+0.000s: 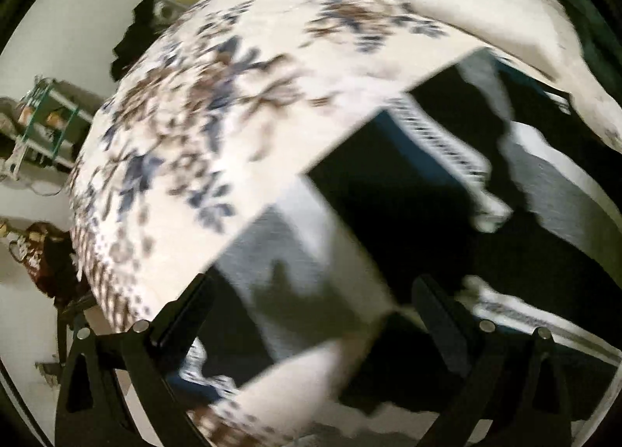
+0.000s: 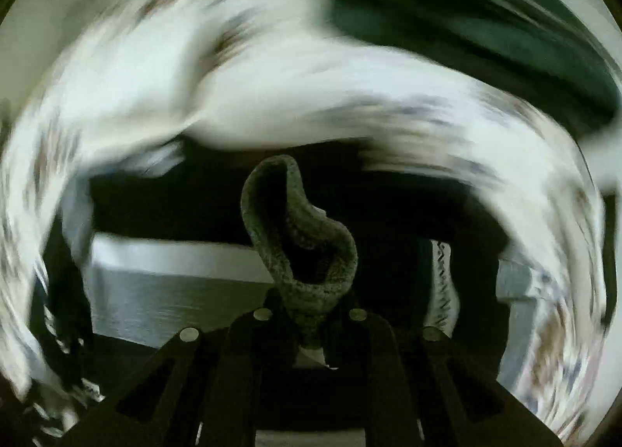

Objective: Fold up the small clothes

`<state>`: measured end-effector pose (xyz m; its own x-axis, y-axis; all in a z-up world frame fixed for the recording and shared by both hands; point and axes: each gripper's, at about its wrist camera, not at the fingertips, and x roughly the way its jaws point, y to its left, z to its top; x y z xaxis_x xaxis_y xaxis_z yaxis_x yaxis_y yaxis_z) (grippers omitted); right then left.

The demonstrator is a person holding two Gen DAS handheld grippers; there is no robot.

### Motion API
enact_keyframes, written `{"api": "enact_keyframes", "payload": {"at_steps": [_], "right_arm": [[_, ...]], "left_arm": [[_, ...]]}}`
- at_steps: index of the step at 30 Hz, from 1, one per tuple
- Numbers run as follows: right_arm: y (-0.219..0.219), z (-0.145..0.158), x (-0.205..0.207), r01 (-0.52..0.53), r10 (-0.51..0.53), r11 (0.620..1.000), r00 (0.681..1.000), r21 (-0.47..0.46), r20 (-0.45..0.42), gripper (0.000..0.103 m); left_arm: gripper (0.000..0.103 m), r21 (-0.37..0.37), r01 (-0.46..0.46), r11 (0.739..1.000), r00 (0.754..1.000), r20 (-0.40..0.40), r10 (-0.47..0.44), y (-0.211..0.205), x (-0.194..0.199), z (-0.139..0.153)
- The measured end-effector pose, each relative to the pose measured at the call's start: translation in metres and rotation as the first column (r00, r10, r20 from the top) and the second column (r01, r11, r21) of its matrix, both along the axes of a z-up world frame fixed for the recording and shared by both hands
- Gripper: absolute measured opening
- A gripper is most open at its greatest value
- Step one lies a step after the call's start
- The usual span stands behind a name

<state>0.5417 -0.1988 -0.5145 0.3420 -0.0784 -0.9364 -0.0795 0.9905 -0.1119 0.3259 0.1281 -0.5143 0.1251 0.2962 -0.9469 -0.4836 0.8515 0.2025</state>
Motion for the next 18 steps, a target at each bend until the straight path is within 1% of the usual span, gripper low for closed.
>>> {"api": "enact_keyframes", "payload": {"at_steps": [1, 2, 3, 4, 6, 8, 10, 11, 12, 13, 14, 15, 16, 17, 18], "right_arm": [[0.047, -0.016, 0.002, -0.078, 0.078, 0.996, 0.997, -0.031, -0.023, 0.008], [0.084, -0.026, -0.001, -0.134, 0.132, 0.990, 0.991, -0.045, -0.033, 0.008], [0.111, -0.031, -0.002, -0.167, 0.166, 0.984, 0.986, -0.055, -0.036, 0.008], [0.148, -0.034, -0.011, -0.222, 0.220, 0.973, 0.975, -0.063, -0.032, 0.008], [0.195, -0.038, -0.024, -0.287, 0.286, 0.955, 0.958, -0.080, -0.028, 0.008], [0.226, -0.048, -0.035, -0.325, 0.321, 0.940, 0.946, -0.106, -0.053, 0.009], [0.239, -0.062, -0.041, -0.326, 0.315, 0.935, 0.945, -0.139, -0.093, 0.011], [0.238, -0.067, -0.044, -0.316, 0.302, 0.940, 0.946, -0.128, -0.119, 0.013], [0.227, -0.066, -0.046, -0.306, 0.291, 0.946, 0.947, -0.105, -0.133, 0.016], [0.220, -0.065, -0.050, -0.283, 0.274, 0.958, 0.950, -0.042, -0.152, 0.029], [0.211, -0.059, -0.053, -0.256, 0.257, 0.966, 0.951, 0.027, -0.170, 0.050], [0.195, -0.051, -0.060, -0.197, 0.218, 0.972, 0.957, 0.126, -0.191, 0.060], [0.181, -0.043, -0.068, -0.145, 0.185, 0.969, 0.963, 0.199, -0.198, 0.068], [0.168, -0.035, -0.076, -0.101, 0.152, 0.964, 0.968, 0.244, -0.202, 0.069], [0.156, -0.029, -0.084, -0.063, 0.121, 0.962, 0.971, 0.265, -0.206, 0.069]], "left_arm": [[0.103, -0.005, -0.014, 1.000, 1.000, -0.003, 0.014, 0.011, -0.005, -0.002], [0.103, -0.014, -0.029, 0.999, 1.000, -0.005, 0.029, 0.021, -0.009, -0.003], [0.103, -0.017, -0.040, 0.999, 0.999, -0.004, 0.040, 0.027, -0.013, -0.003], [0.103, -0.017, -0.049, 0.999, 0.999, 0.000, 0.049, 0.036, -0.016, -0.004], [0.103, -0.020, -0.064, 0.998, 0.998, 0.003, 0.064, 0.051, -0.021, -0.007], [0.103, -0.040, -0.074, 0.996, 0.997, 0.006, 0.074, 0.062, -0.024, -0.010], [0.103, -0.058, -0.081, 0.995, 0.997, 0.009, 0.081, 0.072, -0.025, -0.012], [0.103, -0.070, -0.083, 0.994, 0.996, 0.013, 0.084, 0.078, -0.026, -0.012], [0.103, -0.079, -0.084, 0.993, 0.996, 0.016, 0.085, 0.082, -0.028, -0.012], [0.103, -0.094, -0.084, 0.992, 0.996, 0.026, 0.087, 0.089, -0.031, -0.010], [0.103, -0.107, -0.084, 0.991, 0.996, 0.033, 0.088, 0.095, -0.035, -0.007], [0.103, -0.118, -0.085, 0.989, 0.995, 0.037, 0.090, 0.099, -0.039, -0.006], [0.103, -0.134, -0.087, 0.987, 0.995, 0.041, 0.094, 0.106, -0.044, -0.003], [0.103, -0.156, -0.094, 0.983, 0.994, 0.045, 0.102, 0.115, -0.053, 0.001], [0.103, -0.178, -0.108, 0.978, 0.992, 0.049, 0.118, 0.125, -0.064, 0.005]]}}
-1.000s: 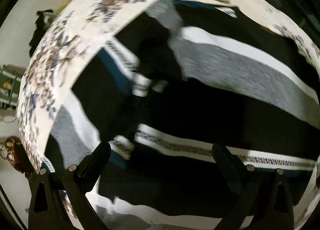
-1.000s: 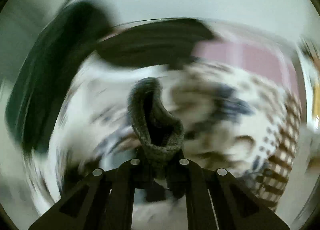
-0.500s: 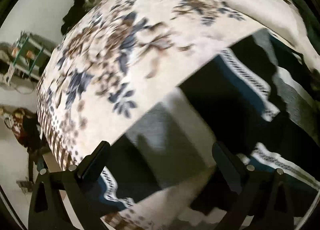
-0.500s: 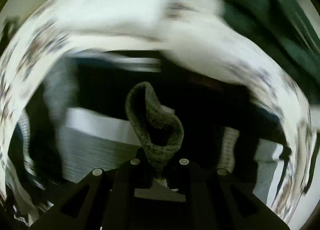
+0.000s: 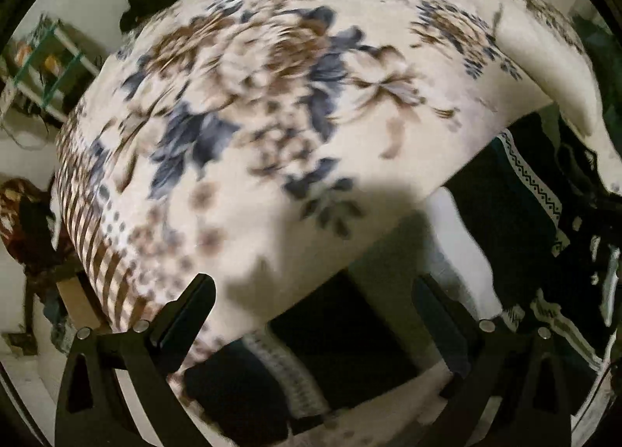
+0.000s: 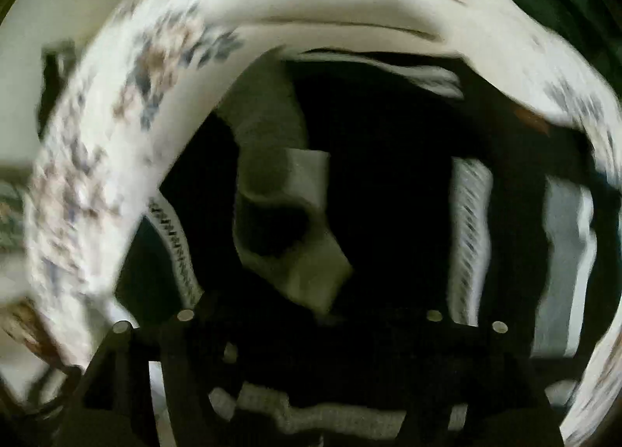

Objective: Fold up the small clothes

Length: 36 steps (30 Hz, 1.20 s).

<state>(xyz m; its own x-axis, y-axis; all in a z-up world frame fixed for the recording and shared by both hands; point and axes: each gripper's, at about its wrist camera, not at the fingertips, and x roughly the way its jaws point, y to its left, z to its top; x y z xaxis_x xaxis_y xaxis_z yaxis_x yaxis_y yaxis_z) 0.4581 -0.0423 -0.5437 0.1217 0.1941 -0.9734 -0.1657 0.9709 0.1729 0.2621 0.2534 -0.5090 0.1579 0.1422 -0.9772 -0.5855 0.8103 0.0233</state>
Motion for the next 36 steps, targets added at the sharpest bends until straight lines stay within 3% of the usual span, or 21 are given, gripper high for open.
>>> {"api": "enact_keyframes", "payload": {"at_steps": [3, 6, 9, 13, 14, 15, 16, 17, 21, 24, 27, 30, 32, 34, 35, 36], "right_arm": [[-0.044, 0.010, -0.023, 0.119, -0.117, 0.992, 0.992, 0.032, -0.055, 0.072], [-0.078, 0.007, -0.040, 0.218, -0.213, 0.975, 0.970, 0.037, -0.115, 0.072], [-0.102, -0.001, -0.034, 0.268, -0.262, 0.963, 0.951, 0.016, -0.163, 0.072], [-0.099, -0.030, -0.053, 0.309, -0.303, 0.951, 0.922, -0.010, -0.239, 0.072], [-0.098, -0.032, -0.056, 0.308, -0.302, 0.951, 0.921, -0.014, -0.246, 0.072], [-0.095, -0.035, -0.059, 0.300, -0.294, 0.954, 0.923, -0.015, -0.248, 0.072], [-0.091, -0.037, -0.063, 0.283, -0.280, 0.959, 0.928, -0.025, -0.247, 0.072], [-0.087, -0.037, -0.065, 0.270, -0.269, 0.962, 0.931, -0.032, -0.245, 0.072], [-0.068, -0.031, -0.074, 0.226, -0.226, 0.974, 0.947, -0.024, -0.231, 0.072], [-0.051, -0.021, -0.079, 0.207, -0.206, 0.978, 0.958, -0.013, -0.200, 0.072], [-0.023, -0.014, -0.079, 0.195, -0.189, 0.981, 0.967, 0.017, -0.173, 0.072], [-0.006, -0.017, -0.077, 0.188, -0.183, 0.982, 0.970, 0.015, -0.161, 0.072], [0.009, -0.023, -0.074, 0.189, -0.183, 0.982, 0.968, 0.021, -0.169, 0.072], [0.020, -0.026, -0.073, 0.190, -0.181, 0.981, 0.967, 0.033, -0.180, 0.072], [0.019, -0.027, -0.072, 0.188, -0.178, 0.981, 0.967, 0.041, -0.183, 0.072], [0.017, -0.027, -0.070, 0.186, -0.175, 0.981, 0.967, 0.048, -0.186, 0.072]], "left_arm": [[0.103, -0.047, -0.058, 0.997, 0.998, 0.006, 0.058, 0.025, -0.031, 0.008], [0.103, -0.146, -0.137, 0.980, 0.990, 0.008, 0.140, 0.049, -0.070, 0.004], [0.103, -0.262, -0.183, 0.947, 0.982, -0.004, 0.189, 0.060, -0.104, -0.020], [0.103, -0.400, -0.218, 0.890, 0.975, -0.048, 0.217, 0.059, -0.116, -0.064], [0.093, -0.422, -0.223, 0.879, 0.974, -0.054, 0.221, 0.056, -0.114, -0.074], [0.060, -0.431, -0.221, 0.875, 0.974, -0.052, 0.221, 0.054, -0.111, -0.078], [0.040, -0.406, -0.212, 0.889, 0.976, -0.046, 0.212, 0.050, -0.106, -0.077], [0.009, -0.387, -0.194, 0.901, 0.980, -0.041, 0.194, 0.048, -0.101, -0.073], [0.009, -0.331, -0.159, 0.930, 0.976, 0.086, 0.198, 0.059, -0.089, -0.023], [0.009, -0.282, -0.169, 0.945, 0.952, 0.201, 0.230, 0.098, -0.073, 0.020], [0.011, -0.234, -0.221, 0.947, 0.918, 0.277, 0.283, 0.147, -0.057, 0.034], [0.013, -0.290, -0.290, 0.912, 0.885, 0.280, 0.371, 0.183, -0.052, 0.023], [0.019, -0.377, -0.333, 0.864, 0.852, 0.274, 0.447, 0.194, -0.057, 0.014], [0.033, -0.463, -0.354, 0.813, 0.814, 0.275, 0.511, 0.196, -0.069, 0.007], [0.057, -0.508, -0.373, 0.776, 0.789, 0.266, 0.554, 0.189, -0.079, 0.002], [0.071, -0.525, -0.387, 0.758, 0.776, 0.258, 0.575, 0.184, -0.083, 0.001]]}}
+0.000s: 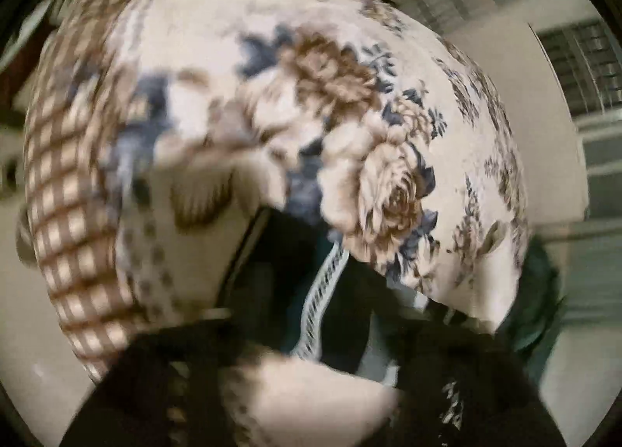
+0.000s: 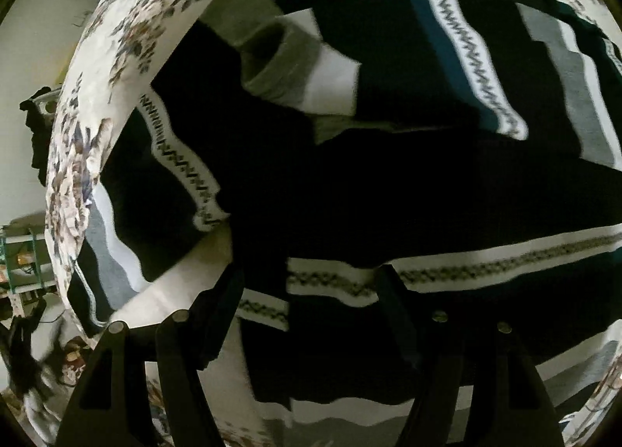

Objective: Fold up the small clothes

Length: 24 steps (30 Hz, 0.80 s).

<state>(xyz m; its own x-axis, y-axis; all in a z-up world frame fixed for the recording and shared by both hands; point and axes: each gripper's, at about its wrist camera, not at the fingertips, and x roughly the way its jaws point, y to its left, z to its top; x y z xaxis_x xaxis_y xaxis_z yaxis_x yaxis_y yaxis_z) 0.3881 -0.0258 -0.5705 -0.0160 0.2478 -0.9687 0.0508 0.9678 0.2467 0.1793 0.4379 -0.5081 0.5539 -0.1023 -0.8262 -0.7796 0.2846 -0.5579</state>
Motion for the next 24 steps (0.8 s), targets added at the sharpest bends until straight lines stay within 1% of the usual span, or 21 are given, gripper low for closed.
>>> {"api": "enact_keyframes", "payload": {"at_steps": [1, 2, 3, 4, 6, 7, 8, 9, 10, 11, 12, 13, 14, 15, 16, 17, 19, 21, 22, 24], "right_arm": [[0.001, 0.000, 0.000, 0.000, 0.000, 1.000, 1.000, 0.004, 0.000, 0.072], [0.004, 0.000, 0.001, 0.000, 0.000, 1.000, 1.000, 0.007, 0.000, 0.072], [0.005, 0.000, 0.001, 0.002, -0.002, 1.000, 1.000, 0.008, 0.000, 0.072], [0.005, 0.000, 0.002, 0.007, -0.007, 1.000, 1.000, 0.009, 0.005, 0.072], [0.001, 0.002, 0.002, 0.033, -0.032, 0.999, 0.999, -0.010, 0.032, 0.072], [-0.005, 0.005, 0.003, 0.050, -0.048, 0.998, 0.998, -0.036, 0.051, 0.072], [-0.011, 0.006, 0.004, 0.065, -0.060, 0.995, 0.996, -0.073, 0.067, 0.072], [-0.017, 0.008, 0.005, 0.083, -0.073, 0.989, 0.994, -0.119, 0.083, 0.074], [-0.026, 0.008, 0.007, 0.114, -0.096, 0.976, 0.990, -0.187, 0.101, 0.084], [-0.034, 0.009, 0.009, 0.136, -0.113, 0.964, 0.987, -0.226, 0.114, 0.091], [-0.040, 0.009, 0.011, 0.154, -0.123, 0.951, 0.984, -0.267, 0.130, 0.093], [-0.046, 0.009, 0.013, 0.167, -0.128, 0.935, 0.981, -0.313, 0.143, 0.093], [-0.050, 0.010, 0.014, 0.174, -0.129, 0.926, 0.980, -0.335, 0.152, 0.093], [-0.055, 0.010, 0.016, 0.181, -0.131, 0.917, 0.978, -0.355, 0.162, 0.093], [-0.061, 0.009, 0.019, 0.187, -0.131, 0.909, 0.977, -0.373, 0.168, 0.093], [-0.067, 0.008, 0.021, 0.192, -0.136, 0.906, 0.976, -0.378, 0.169, 0.093], [-0.082, 0.005, 0.025, 0.214, -0.164, 0.908, 0.973, -0.361, 0.165, 0.093], [-0.101, 0.004, 0.028, 0.242, -0.199, 0.914, 0.967, -0.325, 0.159, 0.093], [-0.112, 0.004, 0.030, 0.256, -0.218, 0.918, 0.963, -0.301, 0.157, 0.093], [-0.136, 0.006, 0.031, 0.286, -0.255, 0.927, 0.955, -0.242, 0.149, 0.093]], "left_arm": [[0.071, -0.034, -0.033, 0.999, 0.999, 0.012, 0.033, -0.008, -0.008, -0.005], [0.071, -0.093, -0.060, 0.994, 0.998, 0.021, 0.062, -0.019, -0.016, -0.016], [0.071, -0.126, -0.069, 0.990, 0.997, 0.020, 0.072, -0.022, -0.016, -0.023], [0.071, -0.174, -0.091, 0.981, 0.996, -0.002, 0.092, -0.032, -0.018, -0.038], [0.071, -0.224, -0.125, 0.967, 0.992, -0.004, 0.128, -0.039, -0.016, -0.056], [0.071, -0.242, -0.143, 0.960, 0.989, -0.001, 0.148, -0.042, -0.011, -0.067], [0.071, -0.238, -0.151, 0.959, 0.988, 0.000, 0.155, -0.042, -0.005, -0.071], [0.071, -0.217, -0.159, 0.963, 0.987, -0.005, 0.162, -0.041, 0.001, -0.073], [0.070, -0.179, -0.174, 0.968, 0.985, -0.016, 0.174, -0.039, 0.008, -0.072], [0.069, -0.142, -0.186, 0.972, 0.983, -0.016, 0.185, -0.036, 0.016, -0.069], [0.057, -0.103, -0.182, 0.978, 0.983, -0.015, 0.182, -0.034, 0.024, -0.065], [0.038, -0.043, -0.162, 0.986, 0.987, -0.017, 0.162, -0.034, 0.035, -0.059], [0.006, 0.021, -0.112, 0.993, 0.993, -0.038, 0.113, -0.034, 0.050, -0.050], [0.005, 0.061, -0.074, 0.995, 0.995, -0.057, 0.078, -0.036, 0.061, -0.045], [0.005, 0.124, -0.031, 0.992, 0.997, -0.065, 0.039, -0.041, 0.074, -0.031], [0.005, 0.159, -0.007, 0.987, 0.998, -0.065, 0.017, -0.045, 0.081, -0.024], [0.005, 0.238, 0.067, 0.969, 0.996, -0.076, -0.050, -0.057, 0.099, -0.002], [0.005, 0.325, 0.147, 0.934, 0.988, -0.096, -0.122, -0.076, 0.120, 0.025], [0.005, 0.371, 0.188, 0.909, 0.981, -0.107, -0.160, -0.088, 0.129, 0.038], [0.005, 0.452, 0.279, 0.847, 0.960, -0.111, -0.257, -0.127, 0.157, 0.070]]}}
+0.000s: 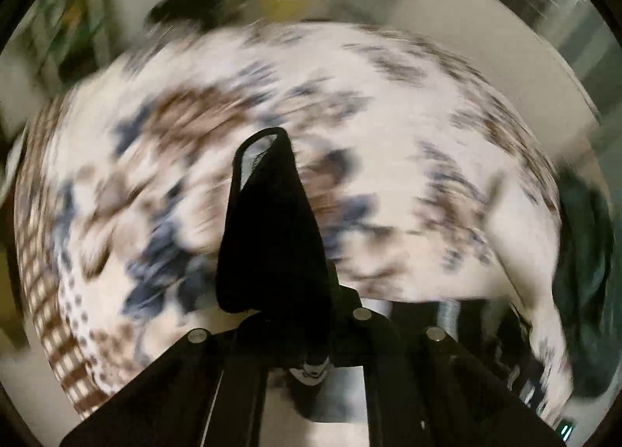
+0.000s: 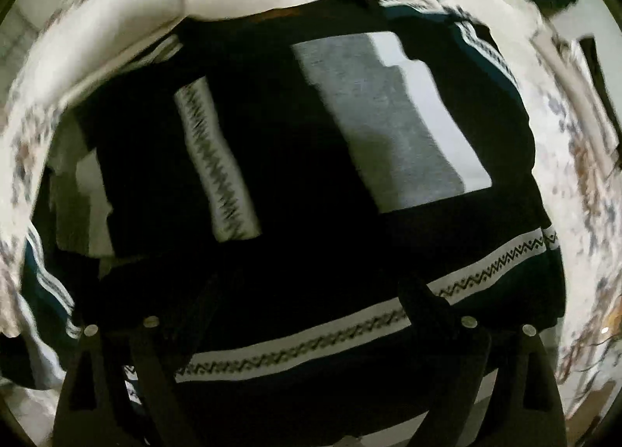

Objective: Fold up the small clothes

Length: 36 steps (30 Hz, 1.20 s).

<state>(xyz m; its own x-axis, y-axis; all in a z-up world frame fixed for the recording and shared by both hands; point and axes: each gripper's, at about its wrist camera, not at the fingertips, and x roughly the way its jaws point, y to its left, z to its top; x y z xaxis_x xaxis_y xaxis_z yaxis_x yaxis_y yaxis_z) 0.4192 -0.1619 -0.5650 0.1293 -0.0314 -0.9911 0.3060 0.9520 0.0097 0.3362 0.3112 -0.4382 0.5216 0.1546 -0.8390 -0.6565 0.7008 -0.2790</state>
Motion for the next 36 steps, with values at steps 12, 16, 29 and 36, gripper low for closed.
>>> {"api": "enact_keyframes", "payload": {"at_steps": [12, 16, 29, 36], "right_arm": [[-0.195, 0.024, 0.013, 0.016, -0.017, 0.991, 1.000, 0.136, 0.002, 0.093], [-0.268, 0.023, 0.021, 0.019, -0.019, 0.987, 1.000, 0.162, -0.001, 0.093], [-0.354, 0.054, 0.028, 0.000, -0.017, 0.894, 0.999, 0.447, 0.034, 0.093], [-0.279, 0.037, 0.101, -0.104, 0.071, 0.881, 0.993, 0.461, 0.090, 0.093]], "left_arm": [[0.005, -0.085, 0.498, 0.863, 0.867, 0.068, -0.493, -0.362, 0.132, 0.029], [0.006, -0.116, 0.599, 0.792, 0.800, 0.053, -0.597, -0.470, 0.154, 0.015], [0.099, 0.114, 0.530, 0.841, 0.847, -0.133, -0.515, -0.459, 0.127, 0.012], [0.099, 0.222, 0.311, 0.924, 0.926, -0.291, -0.242, -0.326, 0.066, -0.010]]}}
